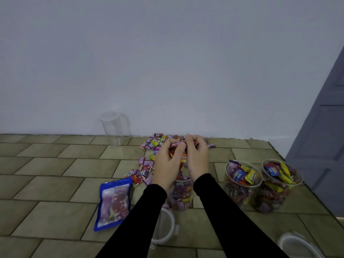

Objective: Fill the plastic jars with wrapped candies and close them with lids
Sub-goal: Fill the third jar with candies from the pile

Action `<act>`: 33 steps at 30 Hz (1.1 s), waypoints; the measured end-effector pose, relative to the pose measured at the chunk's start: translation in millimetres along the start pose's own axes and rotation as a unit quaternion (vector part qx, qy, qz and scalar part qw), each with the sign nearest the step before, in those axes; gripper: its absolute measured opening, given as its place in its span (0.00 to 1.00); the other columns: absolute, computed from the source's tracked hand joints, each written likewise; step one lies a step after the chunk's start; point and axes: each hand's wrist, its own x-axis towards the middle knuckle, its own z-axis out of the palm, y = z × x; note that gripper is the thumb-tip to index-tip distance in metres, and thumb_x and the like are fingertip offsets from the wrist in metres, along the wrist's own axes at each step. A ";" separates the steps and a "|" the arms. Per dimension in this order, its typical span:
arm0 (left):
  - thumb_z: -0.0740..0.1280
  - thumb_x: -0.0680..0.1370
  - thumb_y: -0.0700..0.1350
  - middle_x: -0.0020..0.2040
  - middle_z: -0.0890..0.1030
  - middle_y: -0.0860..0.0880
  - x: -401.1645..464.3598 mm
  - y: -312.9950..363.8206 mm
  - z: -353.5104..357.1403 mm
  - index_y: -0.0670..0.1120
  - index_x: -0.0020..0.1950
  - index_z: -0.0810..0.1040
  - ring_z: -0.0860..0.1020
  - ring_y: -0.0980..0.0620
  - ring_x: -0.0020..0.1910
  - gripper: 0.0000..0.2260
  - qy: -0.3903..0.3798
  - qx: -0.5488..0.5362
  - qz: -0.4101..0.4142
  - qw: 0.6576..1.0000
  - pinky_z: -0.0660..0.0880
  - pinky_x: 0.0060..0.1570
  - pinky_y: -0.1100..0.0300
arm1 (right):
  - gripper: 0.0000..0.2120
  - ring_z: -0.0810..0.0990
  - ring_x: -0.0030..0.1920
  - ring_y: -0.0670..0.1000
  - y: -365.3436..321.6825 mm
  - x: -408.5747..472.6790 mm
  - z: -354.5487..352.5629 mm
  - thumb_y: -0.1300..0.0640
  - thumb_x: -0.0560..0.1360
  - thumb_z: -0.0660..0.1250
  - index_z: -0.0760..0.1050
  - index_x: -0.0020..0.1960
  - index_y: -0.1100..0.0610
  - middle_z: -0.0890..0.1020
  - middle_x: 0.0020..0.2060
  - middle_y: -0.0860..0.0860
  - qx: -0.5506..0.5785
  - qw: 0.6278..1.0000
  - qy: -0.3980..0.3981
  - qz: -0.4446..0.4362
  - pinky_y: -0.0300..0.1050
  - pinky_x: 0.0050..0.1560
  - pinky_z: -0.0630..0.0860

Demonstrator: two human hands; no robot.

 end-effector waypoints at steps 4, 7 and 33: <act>0.62 0.80 0.53 0.32 0.75 0.56 -0.3 0.9 1.9 0.51 0.39 0.74 0.71 0.57 0.33 0.11 0.020 0.013 -0.005 1.000 0.68 0.36 0.58 | 0.10 0.72 0.33 0.41 -3.1 -2.6 -1.8 0.64 0.77 0.64 0.71 0.41 0.52 0.73 0.35 0.45 0.034 0.999 -0.009 0.007 0.37 0.38 0.71; 0.62 0.80 0.53 0.32 0.76 0.55 0.6 -1.6 2.1 0.51 0.38 0.74 0.73 0.55 0.34 0.12 0.024 0.004 -0.015 1.000 0.70 0.38 0.55 | 0.13 0.72 0.32 0.42 -4.0 -1.9 -2.3 0.71 0.75 0.62 0.71 0.42 0.52 0.72 0.34 0.47 0.062 0.997 -0.031 0.018 0.33 0.34 0.70; 0.62 0.74 0.43 0.36 0.75 0.50 10.7 -16.2 -1.7 0.48 0.43 0.75 0.72 0.52 0.35 0.03 -0.031 -0.088 -0.010 0.996 0.70 0.35 0.59 | 0.12 0.77 0.31 0.52 -5.5 3.9 -0.8 0.62 0.78 0.58 0.73 0.37 0.61 0.78 0.26 0.57 0.091 0.994 0.036 0.039 0.43 0.37 0.75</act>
